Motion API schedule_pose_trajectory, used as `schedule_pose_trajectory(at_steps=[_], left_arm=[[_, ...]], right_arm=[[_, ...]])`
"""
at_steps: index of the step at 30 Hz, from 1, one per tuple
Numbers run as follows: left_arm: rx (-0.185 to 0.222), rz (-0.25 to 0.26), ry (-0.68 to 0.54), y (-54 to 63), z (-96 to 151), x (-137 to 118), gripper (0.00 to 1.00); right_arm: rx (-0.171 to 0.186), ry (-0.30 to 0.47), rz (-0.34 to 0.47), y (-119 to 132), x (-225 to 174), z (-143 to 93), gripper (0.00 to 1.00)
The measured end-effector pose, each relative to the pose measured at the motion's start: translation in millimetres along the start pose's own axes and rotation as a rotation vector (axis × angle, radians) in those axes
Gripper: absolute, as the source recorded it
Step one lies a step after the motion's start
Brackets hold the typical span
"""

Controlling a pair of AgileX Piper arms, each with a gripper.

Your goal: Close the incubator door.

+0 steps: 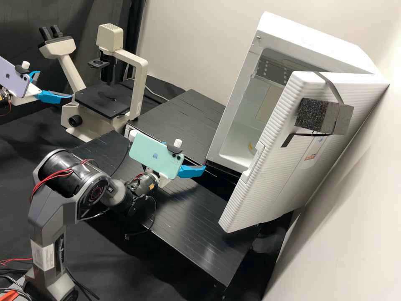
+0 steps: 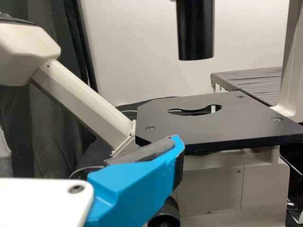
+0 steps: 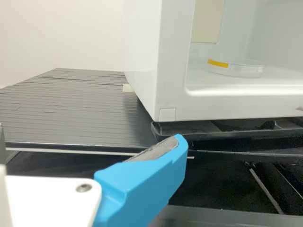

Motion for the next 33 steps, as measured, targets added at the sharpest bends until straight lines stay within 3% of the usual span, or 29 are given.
schedule_pose_trajectory(at_steps=[8,13,16,21,26,30,33], left_arm=[[0.0,0.0,0.0,0.0,0,0,1.0],[0.0,0.0,0.0,0.0,0,0,1.0],[0.0,0.0,0.0,0.0,0,0,1.0],[0.0,0.0,0.0,0.0,0,0,1.0],[0.0,0.0,0.0,0.0,0,0,1.0],[0.0,0.0,0.0,0.0,0,0,1.0],[0.0,0.0,0.0,0.0,0,0,1.0]], right_arm=[[0.0,0.0,0.0,0,0,0,1.0],[-0.001,-0.002,0.041,8,-21,4,1.0],[0.005,0.026,0.117,22,-45,2,1.0],[0.005,0.156,0.32,51,-97,-12,1.0],[0.037,0.244,0.425,72,-132,-13,1.0],[0.071,0.242,0.499,89,-152,-2,1.0],[0.097,0.195,0.558,102,-162,12,1.0]])
